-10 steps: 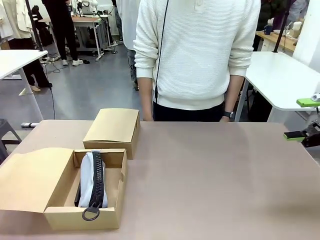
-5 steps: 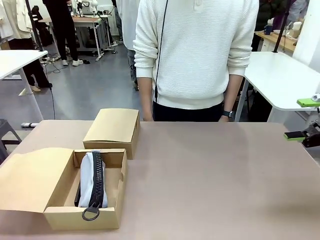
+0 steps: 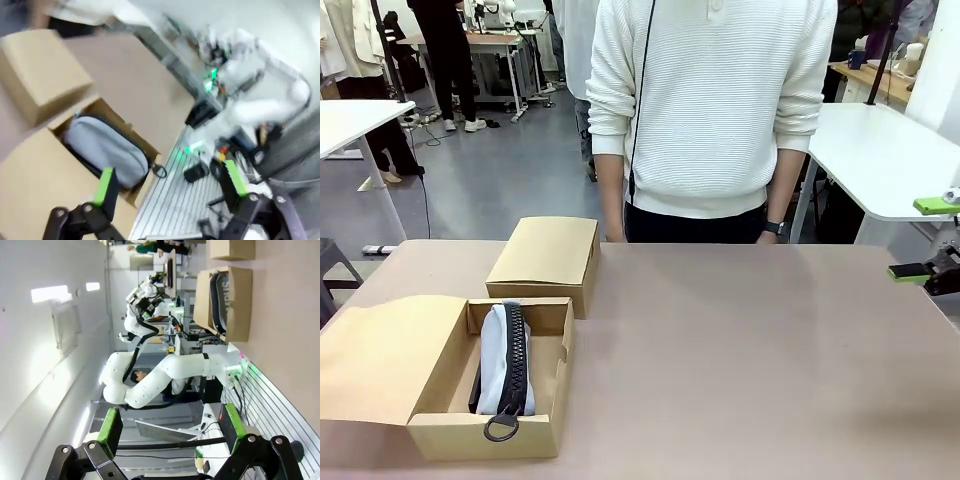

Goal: Place items inside the box.
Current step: Close the lid of the Mailer Box closest to the robot.

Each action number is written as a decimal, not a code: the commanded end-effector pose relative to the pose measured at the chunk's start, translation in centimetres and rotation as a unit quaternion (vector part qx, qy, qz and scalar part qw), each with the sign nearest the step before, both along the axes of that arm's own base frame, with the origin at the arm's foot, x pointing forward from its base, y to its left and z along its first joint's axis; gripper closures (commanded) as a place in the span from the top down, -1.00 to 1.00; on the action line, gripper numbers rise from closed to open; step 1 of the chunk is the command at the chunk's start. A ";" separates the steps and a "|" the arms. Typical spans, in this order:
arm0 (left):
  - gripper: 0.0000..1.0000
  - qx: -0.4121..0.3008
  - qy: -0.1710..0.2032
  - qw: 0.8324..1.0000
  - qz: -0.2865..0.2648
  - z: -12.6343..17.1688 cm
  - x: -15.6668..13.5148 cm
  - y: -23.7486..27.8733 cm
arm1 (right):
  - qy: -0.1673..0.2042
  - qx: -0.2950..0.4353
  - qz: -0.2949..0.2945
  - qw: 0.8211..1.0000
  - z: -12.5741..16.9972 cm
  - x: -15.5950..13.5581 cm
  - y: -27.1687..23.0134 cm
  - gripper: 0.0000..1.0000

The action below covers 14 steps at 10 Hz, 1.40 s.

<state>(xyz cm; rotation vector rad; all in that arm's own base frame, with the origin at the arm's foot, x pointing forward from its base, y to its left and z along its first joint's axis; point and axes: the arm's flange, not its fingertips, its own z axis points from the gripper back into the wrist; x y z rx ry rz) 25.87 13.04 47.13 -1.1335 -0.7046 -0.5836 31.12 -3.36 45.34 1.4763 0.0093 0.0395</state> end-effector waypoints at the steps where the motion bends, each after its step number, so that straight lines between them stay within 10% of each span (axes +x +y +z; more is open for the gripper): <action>1: 1.00 -0.004 -0.212 0.975 -0.065 -4.4 -2.4 -2.0 | 0.010 -0.001 0.000 1.000 0.4 -0.2 0.0 1.00; 3: 1.00 0.050 -0.426 0.903 -0.010 -6.7 -2.6 -0.8 | 0.010 -0.001 0.000 1.000 0.4 -0.2 0.0 1.00; 4: 1.00 0.025 -0.151 0.987 -0.053 -0.7 0.0 0.0 | 0.010 -0.001 0.000 1.000 0.4 -0.2 0.0 1.00; 6: 1.00 0.025 -0.151 0.987 -0.053 -0.7 0.0 0.0 | 0.010 -0.001 0.000 1.000 0.4 -0.2 0.0 1.00; 9: 1.00 0.098 -0.332 0.935 0.073 -6.6 2.5 2.4 | 0.010 -0.001 0.000 1.000 0.4 -0.2 0.0 1.00; 14: 1.00 0.212 -0.366 0.906 -0.020 -12.9 4.3 6.7 | 0.010 -0.001 0.000 1.000 0.4 -0.2 0.0 1.00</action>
